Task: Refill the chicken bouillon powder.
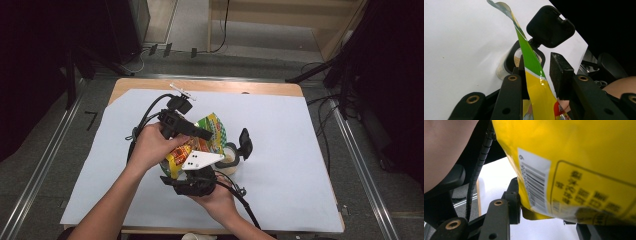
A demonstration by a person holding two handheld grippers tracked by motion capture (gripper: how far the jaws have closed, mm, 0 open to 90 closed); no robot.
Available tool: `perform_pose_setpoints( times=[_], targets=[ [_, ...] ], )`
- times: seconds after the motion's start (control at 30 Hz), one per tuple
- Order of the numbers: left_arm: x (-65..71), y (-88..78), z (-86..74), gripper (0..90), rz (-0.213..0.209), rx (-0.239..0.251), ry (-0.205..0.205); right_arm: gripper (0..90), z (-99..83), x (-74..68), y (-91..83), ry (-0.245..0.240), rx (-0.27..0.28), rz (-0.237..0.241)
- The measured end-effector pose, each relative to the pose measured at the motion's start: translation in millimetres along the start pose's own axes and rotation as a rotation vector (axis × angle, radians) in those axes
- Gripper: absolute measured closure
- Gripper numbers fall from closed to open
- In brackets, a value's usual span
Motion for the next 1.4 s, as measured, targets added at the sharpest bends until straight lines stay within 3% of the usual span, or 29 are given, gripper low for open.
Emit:
perform_pose_setpoints(
  times=[0.7, 0.83, 1.13, 1.4],
  targets=[
    [2.4, 3.1, 2.4, 73.0, 0.004, -0.007, -0.001, 57.2, -1.9, -0.5, -1.3, -0.017, 0.012, -0.013],
    [4.0, 5.1, 4.3, 73.1, 0.005, -0.009, 0.007, 60.4, -3.0, 1.9, -2.8, -0.019, 0.014, -0.03],
    [4.5, 7.0, 6.6, 73.0, 0.009, -0.019, 0.01, 61.1, -2.4, 3.6, -3.6, 0.024, 0.029, -0.027],
    [9.3, 3.7, 9.2, 72.9, 0.018, -0.016, 0.028, 61.4, 1.2, 2.6, -7.9, 0.034, 0.054, -0.035]
  ],
)
Point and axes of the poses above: each handheld gripper's, and its own axes: y roughly forward along the jaws, z roughly out of its top, x roughly to its right, the point moved 10 cm from there along y, roughly forward along the jaws, and after that the axes turned 12 degrees about -x, right-handed, at the moved point
